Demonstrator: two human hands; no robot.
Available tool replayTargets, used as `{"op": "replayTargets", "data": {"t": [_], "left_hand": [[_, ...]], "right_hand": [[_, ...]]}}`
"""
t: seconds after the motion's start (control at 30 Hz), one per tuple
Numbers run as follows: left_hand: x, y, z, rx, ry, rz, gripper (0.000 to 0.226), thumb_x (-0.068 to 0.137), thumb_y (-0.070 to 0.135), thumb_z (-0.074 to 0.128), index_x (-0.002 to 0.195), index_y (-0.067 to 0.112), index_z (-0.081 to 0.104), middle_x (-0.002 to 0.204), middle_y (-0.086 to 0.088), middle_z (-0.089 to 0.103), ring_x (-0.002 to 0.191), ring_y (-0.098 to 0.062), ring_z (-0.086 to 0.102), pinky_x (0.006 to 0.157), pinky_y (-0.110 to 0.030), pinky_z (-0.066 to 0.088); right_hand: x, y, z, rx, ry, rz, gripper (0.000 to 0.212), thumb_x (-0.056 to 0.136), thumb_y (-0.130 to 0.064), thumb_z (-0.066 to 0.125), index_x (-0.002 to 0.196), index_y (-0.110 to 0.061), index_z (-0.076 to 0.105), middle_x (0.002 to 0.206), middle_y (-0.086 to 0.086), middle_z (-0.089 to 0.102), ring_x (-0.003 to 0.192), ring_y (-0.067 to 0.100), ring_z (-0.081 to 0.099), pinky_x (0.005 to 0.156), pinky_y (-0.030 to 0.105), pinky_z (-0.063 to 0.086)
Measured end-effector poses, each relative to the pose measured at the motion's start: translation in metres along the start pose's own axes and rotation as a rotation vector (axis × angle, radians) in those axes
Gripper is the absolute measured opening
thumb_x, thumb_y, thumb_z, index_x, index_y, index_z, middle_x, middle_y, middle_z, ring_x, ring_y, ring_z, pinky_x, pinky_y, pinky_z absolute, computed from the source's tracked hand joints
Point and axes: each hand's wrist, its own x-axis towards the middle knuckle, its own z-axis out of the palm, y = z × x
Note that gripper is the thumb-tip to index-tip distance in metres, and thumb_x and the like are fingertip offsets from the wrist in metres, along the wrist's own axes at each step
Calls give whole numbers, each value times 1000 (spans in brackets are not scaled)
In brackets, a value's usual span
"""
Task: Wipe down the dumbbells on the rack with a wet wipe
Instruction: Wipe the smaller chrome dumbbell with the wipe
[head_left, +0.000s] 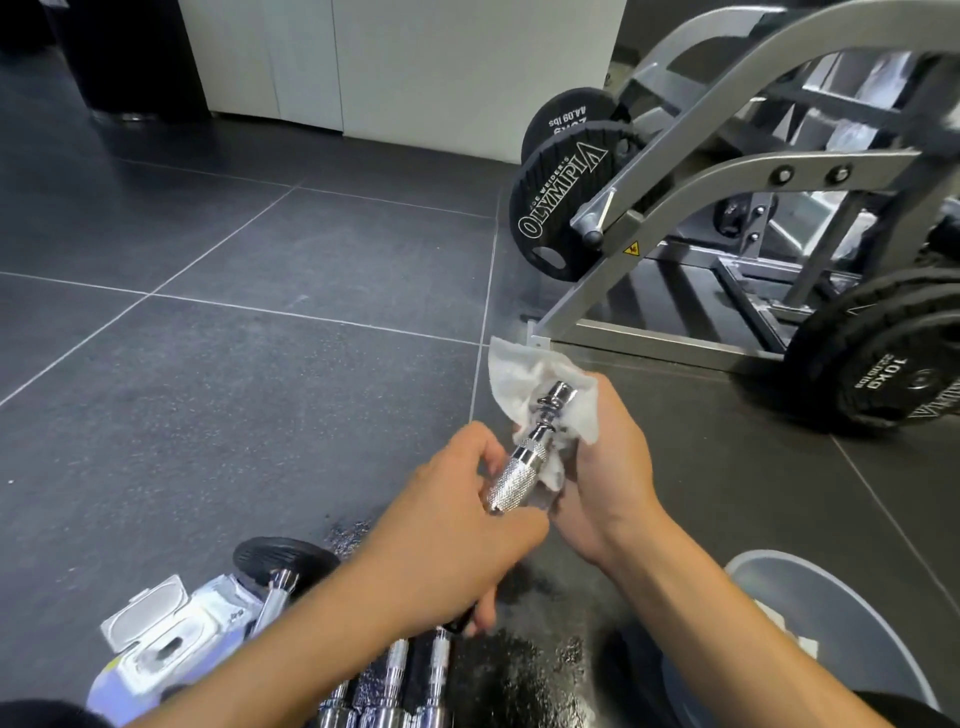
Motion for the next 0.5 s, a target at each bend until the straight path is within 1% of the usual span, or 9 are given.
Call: {"op": "replayTargets", "data": {"t": [0.03, 0.07, 0.1, 0.17, 0.2, 0.27, 0.37, 0.43, 0.5], "left_hand": [[1, -3, 1, 233, 125, 29, 31, 77, 31, 63, 92, 32, 37, 70, -2, 63, 51, -30, 64, 46, -34, 45], [1, -6, 0, 409, 203, 44, 33, 77, 37, 63, 94, 35, 34, 76, 0, 65, 62, -27, 65, 53, -37, 49], [1, -8, -1, 490, 253, 57, 36, 77, 41, 62, 96, 35, 32, 80, 2, 65, 68, -25, 63, 60, -39, 52], [1, -10, -3, 472, 293, 70, 38, 77, 46, 61, 97, 36, 31, 82, 7, 64, 70, -21, 59, 62, -39, 51], [1, -9, -4, 442, 295, 81, 38, 77, 48, 62, 96, 36, 31, 80, 10, 63, 68, -19, 58, 61, -37, 49], [2, -6, -5, 381, 308, 89, 38, 77, 53, 62, 95, 38, 32, 75, 8, 63, 62, -17, 55, 59, -39, 50], [1, -1, -11, 315, 337, 32, 38, 77, 52, 66, 94, 40, 34, 71, 1, 64, 57, -29, 62, 58, -51, 59], [0, 2, -17, 291, 350, -7, 39, 72, 43, 67, 92, 39, 34, 71, 1, 62, 55, -33, 66, 55, -49, 60], [-2, 3, -21, 283, 364, -14, 40, 71, 38, 66, 91, 37, 32, 70, 1, 57, 53, -33, 67, 54, -46, 55]], "right_hand": [[0, 4, -1, -12, 2, 28, 37, 101, -35, 54, 74, -11, 64, 60, 7, 57, 50, 18, 51, 58, 29, 41], [0, 7, -3, 1, -10, 55, 41, 105, -41, 50, 85, -10, 68, 66, 11, 64, 56, 22, 60, 61, 33, 48], [0, 9, -4, 14, -25, 76, 46, 106, -47, 46, 99, -8, 70, 75, 16, 70, 64, 26, 67, 65, 37, 53], [0, 10, -5, 2, -56, 80, 59, 107, -55, 39, 119, -5, 67, 93, 23, 75, 79, 33, 72, 78, 44, 57], [0, 10, -7, -21, -54, 60, 63, 107, -56, 37, 122, -3, 67, 98, 24, 75, 85, 34, 72, 84, 45, 56], [4, 11, -12, -57, -12, 28, 62, 107, -54, 40, 117, 1, 69, 102, 23, 74, 91, 33, 71, 90, 44, 54], [9, 18, -19, -149, 44, 32, 48, 107, -44, 52, 108, 1, 71, 107, 23, 70, 104, 38, 67, 99, 48, 51], [9, 20, -21, -193, 13, 34, 40, 106, -32, 52, 113, 1, 73, 116, 22, 75, 117, 40, 68, 107, 52, 50], [6, 18, -21, -226, -75, 33, 43, 97, -34, 58, 121, -1, 72, 123, 23, 73, 118, 37, 68, 107, 49, 52]]}}
